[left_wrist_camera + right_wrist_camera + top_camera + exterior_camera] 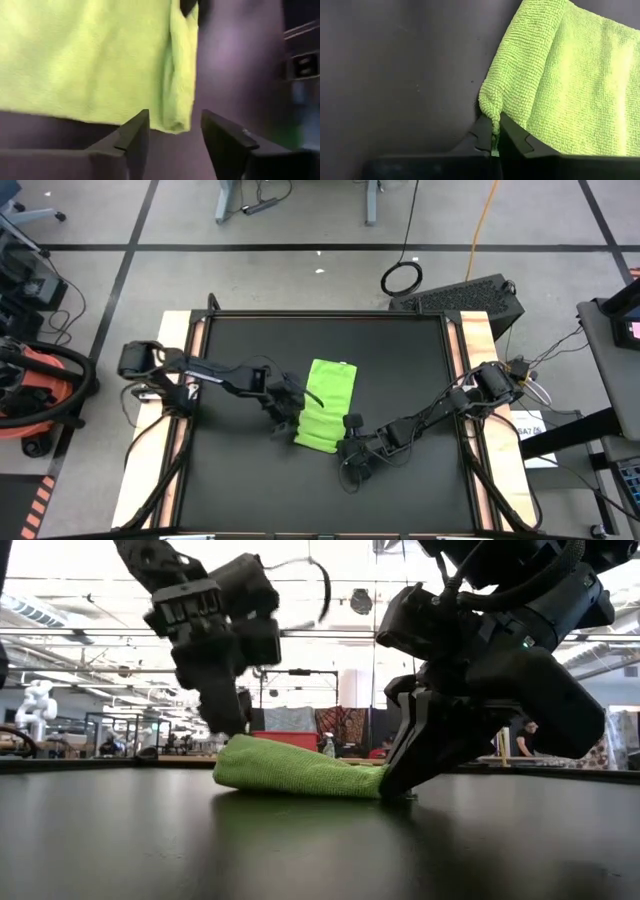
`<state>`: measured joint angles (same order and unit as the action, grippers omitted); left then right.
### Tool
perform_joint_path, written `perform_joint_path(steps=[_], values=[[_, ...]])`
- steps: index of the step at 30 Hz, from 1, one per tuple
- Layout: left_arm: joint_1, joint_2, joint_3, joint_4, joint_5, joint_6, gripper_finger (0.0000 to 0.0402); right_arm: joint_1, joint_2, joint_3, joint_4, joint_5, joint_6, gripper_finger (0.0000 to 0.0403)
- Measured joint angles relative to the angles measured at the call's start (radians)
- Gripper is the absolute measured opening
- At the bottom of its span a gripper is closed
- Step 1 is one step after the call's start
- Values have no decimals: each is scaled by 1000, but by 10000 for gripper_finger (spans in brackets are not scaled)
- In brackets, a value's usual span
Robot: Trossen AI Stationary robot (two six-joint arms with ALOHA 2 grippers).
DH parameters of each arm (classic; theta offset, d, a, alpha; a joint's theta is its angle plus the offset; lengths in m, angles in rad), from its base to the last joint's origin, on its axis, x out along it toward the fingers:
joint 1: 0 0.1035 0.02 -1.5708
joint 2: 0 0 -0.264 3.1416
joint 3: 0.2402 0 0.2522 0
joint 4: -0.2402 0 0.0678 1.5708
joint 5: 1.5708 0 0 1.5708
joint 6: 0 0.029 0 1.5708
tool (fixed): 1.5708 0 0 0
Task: Roll towel
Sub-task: Roll the green microfiber cloth
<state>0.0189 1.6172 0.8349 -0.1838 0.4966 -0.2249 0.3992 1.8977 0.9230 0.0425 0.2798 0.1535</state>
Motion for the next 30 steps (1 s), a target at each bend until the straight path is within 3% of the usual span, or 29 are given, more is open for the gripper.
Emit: perform_joint_path(steps=[8,11,13,23,30], values=[[-229,-48,1,-4,-325,349,191,0,1,-1,-6,0,3,4],[-337,-44,2,7,-587,429,191,-1,1,-1,-8,0,15,4],[-377,-43,1,33,-691,472,191,-1,1,-2,-7,-1,20,4],[-392,57,2,53,-681,523,191,-19,2,-3,-7,-31,39,4],[-375,95,4,58,-730,527,191,-21,2,-3,-5,-40,48,4]])
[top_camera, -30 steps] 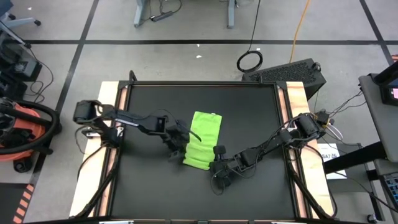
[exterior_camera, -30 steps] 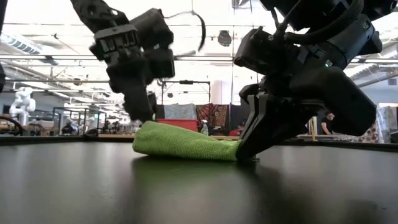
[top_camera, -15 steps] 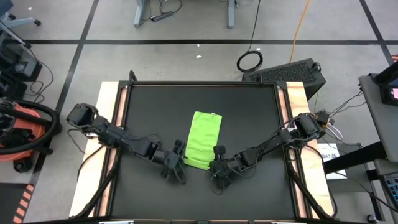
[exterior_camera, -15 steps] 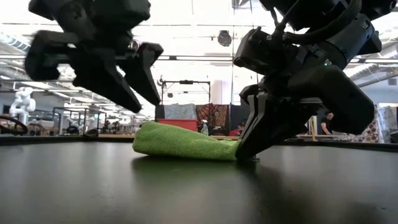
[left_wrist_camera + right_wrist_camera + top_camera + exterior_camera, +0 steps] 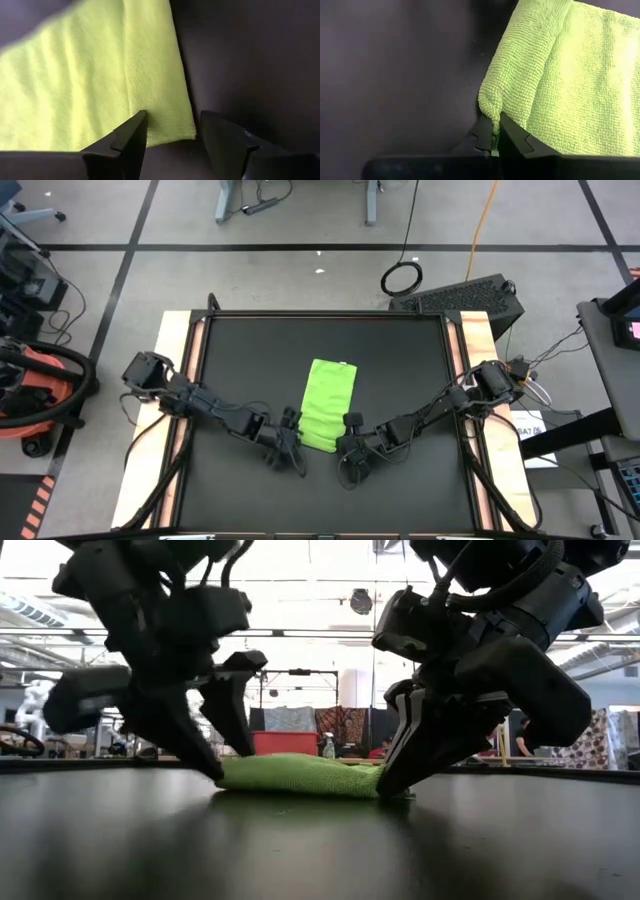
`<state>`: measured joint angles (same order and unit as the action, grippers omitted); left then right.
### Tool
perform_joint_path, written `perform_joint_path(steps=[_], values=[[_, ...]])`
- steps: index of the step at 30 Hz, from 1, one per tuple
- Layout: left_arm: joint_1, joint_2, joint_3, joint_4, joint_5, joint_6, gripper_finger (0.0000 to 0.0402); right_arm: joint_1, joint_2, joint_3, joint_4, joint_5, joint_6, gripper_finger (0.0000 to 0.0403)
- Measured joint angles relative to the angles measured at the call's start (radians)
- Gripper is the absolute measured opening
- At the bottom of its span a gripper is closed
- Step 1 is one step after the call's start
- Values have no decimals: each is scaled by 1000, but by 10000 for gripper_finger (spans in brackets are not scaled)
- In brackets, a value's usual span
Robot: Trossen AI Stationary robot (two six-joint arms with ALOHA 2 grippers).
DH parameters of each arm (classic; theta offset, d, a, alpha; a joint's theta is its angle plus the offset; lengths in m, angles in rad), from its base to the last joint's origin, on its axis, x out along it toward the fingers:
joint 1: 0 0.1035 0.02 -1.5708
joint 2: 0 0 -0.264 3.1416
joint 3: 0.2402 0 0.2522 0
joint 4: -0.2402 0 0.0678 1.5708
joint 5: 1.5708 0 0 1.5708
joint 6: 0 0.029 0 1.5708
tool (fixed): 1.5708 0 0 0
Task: Roll towel
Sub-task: Roll the green microfiber cloth
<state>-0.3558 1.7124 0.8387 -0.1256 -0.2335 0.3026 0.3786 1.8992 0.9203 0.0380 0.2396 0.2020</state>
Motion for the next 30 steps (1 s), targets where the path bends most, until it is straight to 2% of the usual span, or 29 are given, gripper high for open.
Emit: perform_joint_path(steps=[6,9,12,17,24,30], values=[[24,27,3,-19,22,-16,191,0,0,0,-1,-5,2,4],[26,30,3,-18,30,-32,174,0,0,0,-6,-6,23,3],[32,32,2,-13,61,-47,126,0,0,0,-6,-7,57,3],[63,33,2,-11,157,-139,18,-2,-15,0,-5,-41,110,3],[126,34,0,21,303,-264,12,-18,-42,-2,-18,-101,180,3],[199,36,0,27,516,-345,6,-19,-44,-43,84,-116,301,3]])
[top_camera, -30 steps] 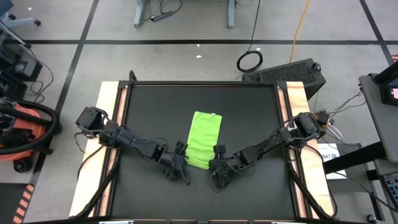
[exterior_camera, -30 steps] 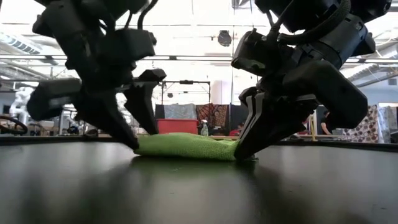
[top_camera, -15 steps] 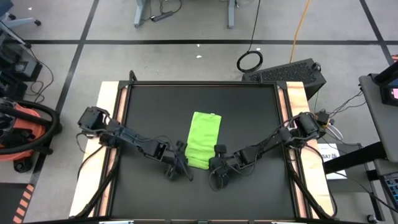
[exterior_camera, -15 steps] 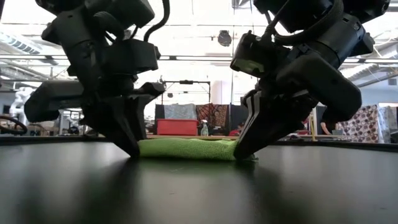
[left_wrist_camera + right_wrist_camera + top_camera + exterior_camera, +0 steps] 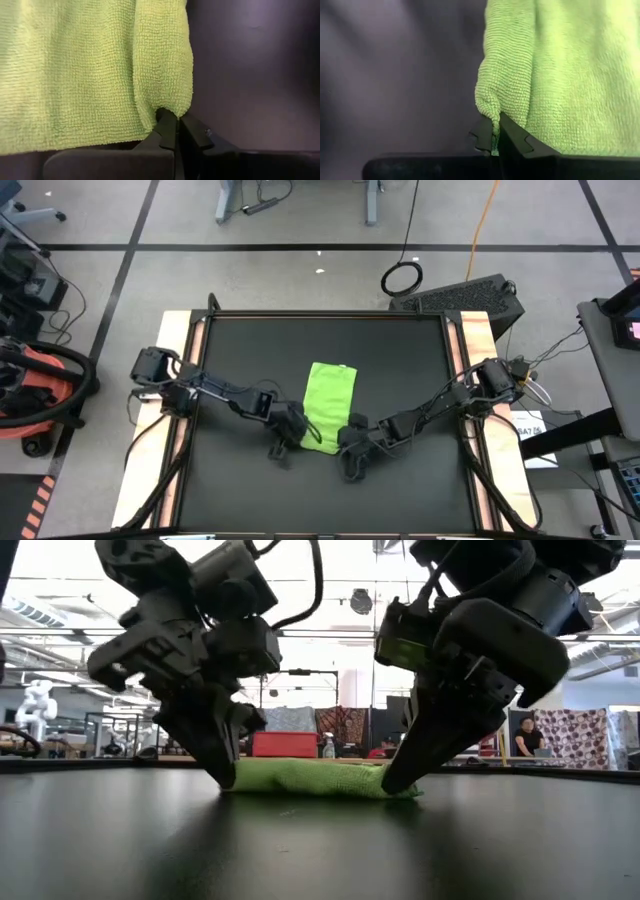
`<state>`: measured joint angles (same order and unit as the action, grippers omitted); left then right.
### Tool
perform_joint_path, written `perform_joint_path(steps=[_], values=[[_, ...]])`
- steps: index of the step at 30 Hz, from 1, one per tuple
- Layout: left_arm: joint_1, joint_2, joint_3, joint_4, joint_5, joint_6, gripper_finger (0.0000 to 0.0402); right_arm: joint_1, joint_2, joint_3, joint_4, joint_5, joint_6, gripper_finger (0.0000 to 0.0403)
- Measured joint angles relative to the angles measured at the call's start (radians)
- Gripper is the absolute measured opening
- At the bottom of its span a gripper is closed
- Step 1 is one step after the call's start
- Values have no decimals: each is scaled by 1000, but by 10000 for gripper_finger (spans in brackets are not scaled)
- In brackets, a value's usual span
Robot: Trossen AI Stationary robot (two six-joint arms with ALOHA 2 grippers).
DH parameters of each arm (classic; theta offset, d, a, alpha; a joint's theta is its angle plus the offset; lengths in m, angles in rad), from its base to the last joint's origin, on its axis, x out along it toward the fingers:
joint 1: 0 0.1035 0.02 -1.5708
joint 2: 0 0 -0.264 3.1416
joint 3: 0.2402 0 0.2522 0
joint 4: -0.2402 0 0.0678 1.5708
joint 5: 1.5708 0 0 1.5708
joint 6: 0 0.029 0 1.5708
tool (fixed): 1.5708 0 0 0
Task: Roll towel
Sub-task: Roll the green microfiber cloth
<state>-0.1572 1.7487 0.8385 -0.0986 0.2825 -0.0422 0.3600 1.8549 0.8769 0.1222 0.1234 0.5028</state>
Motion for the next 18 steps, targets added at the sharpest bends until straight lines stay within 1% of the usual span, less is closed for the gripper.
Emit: perform_joint_path(steps=[4,10,14,18], values=[[44,1,-2,1,125,-32,6,2,-7,-51,117,-4,85,3],[107,1,-2,0,248,-59,5,-1,-40,-144,274,-4,192,3],[148,1,-2,5,294,-95,5,-2,-59,-209,348,-13,277,3],[180,13,-1,12,318,-137,5,-19,-61,-247,405,-61,359,3]])
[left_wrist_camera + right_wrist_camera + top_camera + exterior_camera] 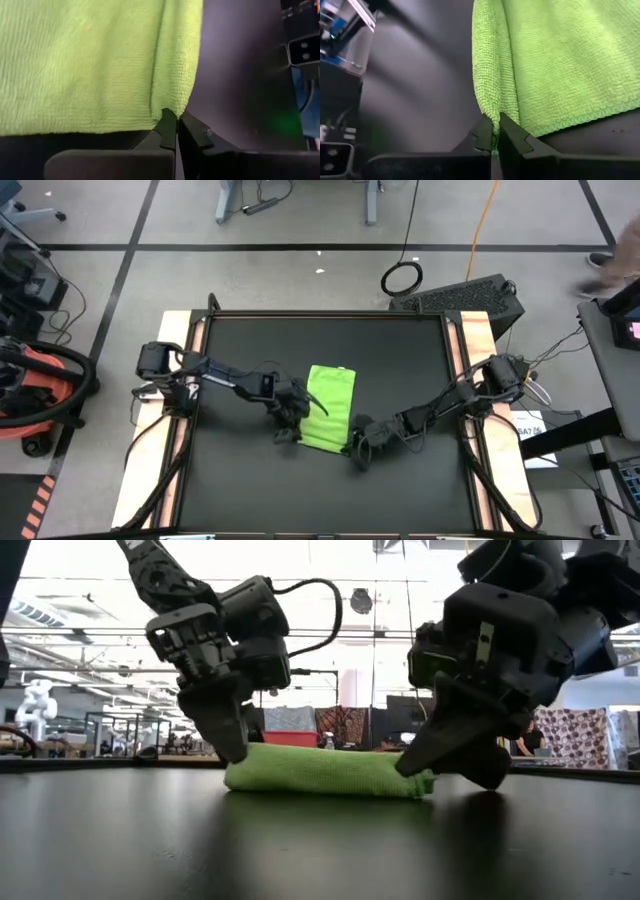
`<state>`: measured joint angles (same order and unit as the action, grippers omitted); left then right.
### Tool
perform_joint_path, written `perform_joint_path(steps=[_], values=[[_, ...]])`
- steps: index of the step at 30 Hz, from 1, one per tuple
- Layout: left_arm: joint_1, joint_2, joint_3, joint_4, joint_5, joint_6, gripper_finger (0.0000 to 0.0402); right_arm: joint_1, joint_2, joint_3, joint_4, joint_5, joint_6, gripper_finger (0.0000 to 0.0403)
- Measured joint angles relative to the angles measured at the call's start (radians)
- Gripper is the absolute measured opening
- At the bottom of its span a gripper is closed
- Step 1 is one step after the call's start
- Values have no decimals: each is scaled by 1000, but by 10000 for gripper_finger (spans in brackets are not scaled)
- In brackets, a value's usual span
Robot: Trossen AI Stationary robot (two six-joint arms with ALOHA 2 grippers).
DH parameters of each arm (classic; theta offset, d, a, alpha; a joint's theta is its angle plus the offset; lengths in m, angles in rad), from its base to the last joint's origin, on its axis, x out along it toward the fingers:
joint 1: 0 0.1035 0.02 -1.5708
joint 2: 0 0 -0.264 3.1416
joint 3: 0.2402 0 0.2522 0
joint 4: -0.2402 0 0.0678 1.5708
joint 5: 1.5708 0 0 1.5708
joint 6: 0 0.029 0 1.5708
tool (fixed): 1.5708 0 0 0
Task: Roll towel
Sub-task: Roll the green microfiber cloth
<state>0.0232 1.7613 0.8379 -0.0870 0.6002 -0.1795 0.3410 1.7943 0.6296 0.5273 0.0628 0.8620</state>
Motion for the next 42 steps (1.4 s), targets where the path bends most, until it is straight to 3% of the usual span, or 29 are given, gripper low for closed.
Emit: perform_joint_path(steps=[14,33,37,42], values=[[29,74,3,7,62,-123,4,-116,-5,-1,14,-149,139,3],[86,76,2,-2,103,-209,6,-159,-5,-13,-54,-147,253,5],[86,76,2,-5,104,-209,7,-159,-4,-13,-55,-147,253,31],[87,76,2,-11,110,-214,7,-159,-4,-13,-56,-146,250,104]])
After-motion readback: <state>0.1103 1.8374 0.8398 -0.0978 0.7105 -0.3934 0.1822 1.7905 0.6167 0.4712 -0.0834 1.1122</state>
